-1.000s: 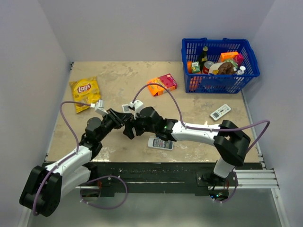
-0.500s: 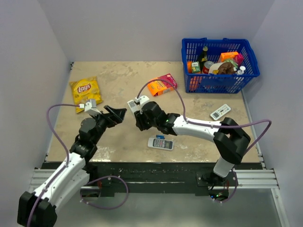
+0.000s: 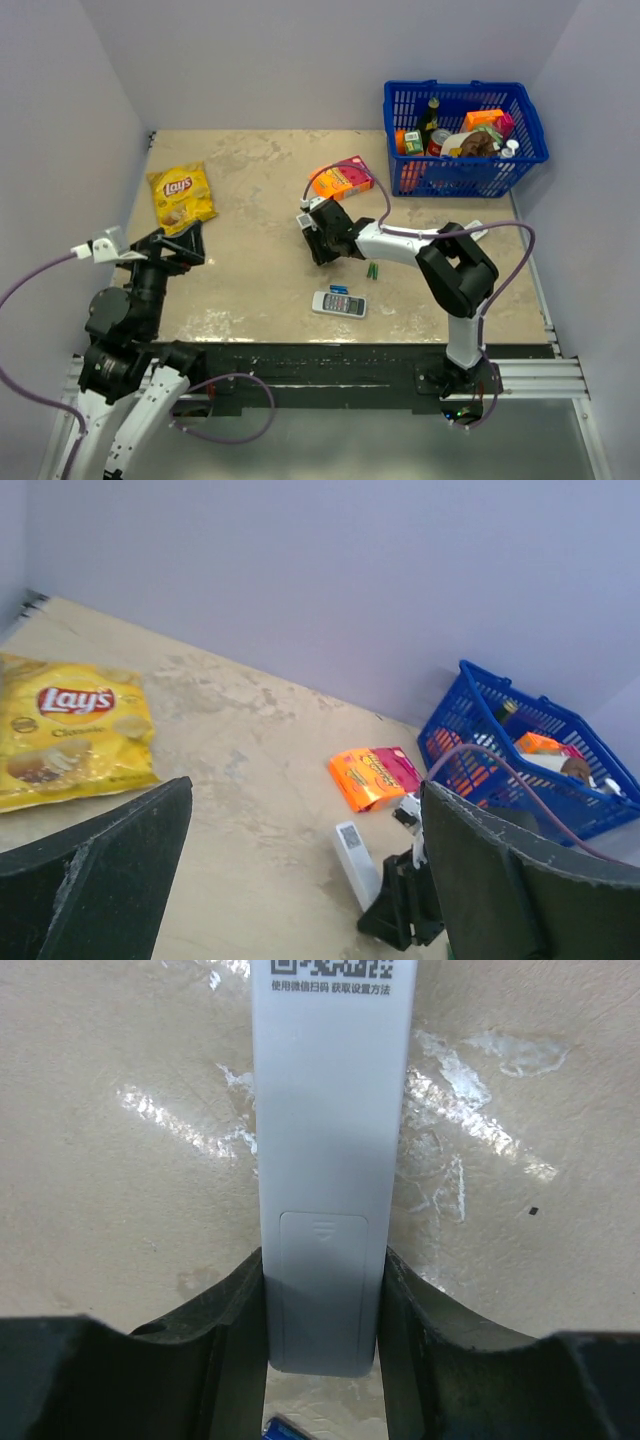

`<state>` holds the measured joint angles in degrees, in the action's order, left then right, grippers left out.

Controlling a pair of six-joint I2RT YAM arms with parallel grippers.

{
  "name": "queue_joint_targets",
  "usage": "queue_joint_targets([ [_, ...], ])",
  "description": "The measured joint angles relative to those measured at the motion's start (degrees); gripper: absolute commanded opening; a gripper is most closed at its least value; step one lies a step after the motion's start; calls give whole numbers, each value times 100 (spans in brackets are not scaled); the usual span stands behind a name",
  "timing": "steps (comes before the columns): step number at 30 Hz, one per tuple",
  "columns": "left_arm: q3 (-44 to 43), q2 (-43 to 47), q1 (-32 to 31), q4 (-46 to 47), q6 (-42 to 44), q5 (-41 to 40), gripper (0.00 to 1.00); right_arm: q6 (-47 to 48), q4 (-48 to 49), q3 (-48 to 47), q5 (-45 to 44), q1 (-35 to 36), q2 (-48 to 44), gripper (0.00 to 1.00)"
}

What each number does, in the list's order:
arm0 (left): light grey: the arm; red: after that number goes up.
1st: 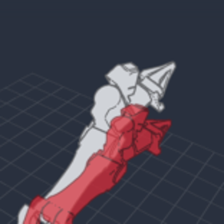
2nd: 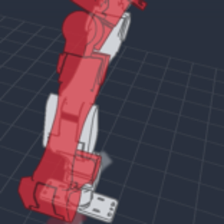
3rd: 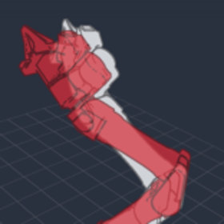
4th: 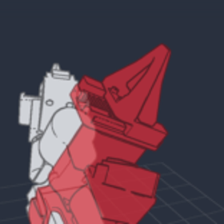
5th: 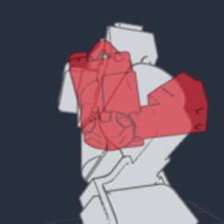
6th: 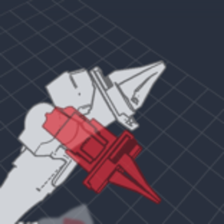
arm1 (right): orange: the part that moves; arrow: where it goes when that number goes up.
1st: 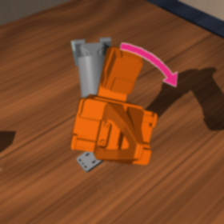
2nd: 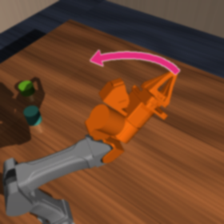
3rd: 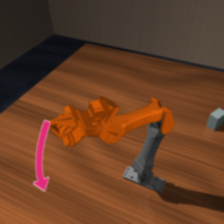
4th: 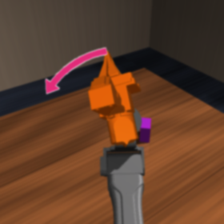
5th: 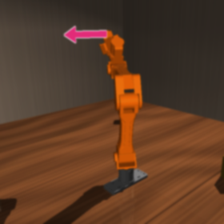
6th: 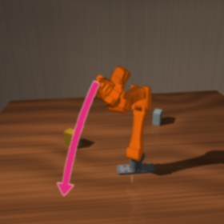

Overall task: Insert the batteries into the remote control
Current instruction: Place the remote control at the center of the board, then reset both arms

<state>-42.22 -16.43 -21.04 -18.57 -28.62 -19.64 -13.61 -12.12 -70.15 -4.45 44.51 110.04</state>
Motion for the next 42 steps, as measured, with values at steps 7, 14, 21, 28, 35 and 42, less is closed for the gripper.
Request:
queue_joint_targets([
  [7,-83,988,0,-739,354,-411,100,-79,-81,87,-87,-9,-101,89],
  [14,-640,1196,0,-1292,479,-619,100,-348,-197,1165,-925,-96,-2262,98],
  [21,-848,1342,0,-1609,527,-686,100,-592,-273,2011,-2529,-210,-5965,98],
  [28,-859,1394,0,-1718,525,-680,100,-610,-675,2358,-3875,-221,-8835,98],
  [35,-857,1394,0,-1720,522,-680,100,-566,-1250,2688,-4389,-221,-9978,98],
  [42,-835,1388,0,-1700,522,-671,100,-520,-1443,2894,-4566,-221,-10323,98],
])
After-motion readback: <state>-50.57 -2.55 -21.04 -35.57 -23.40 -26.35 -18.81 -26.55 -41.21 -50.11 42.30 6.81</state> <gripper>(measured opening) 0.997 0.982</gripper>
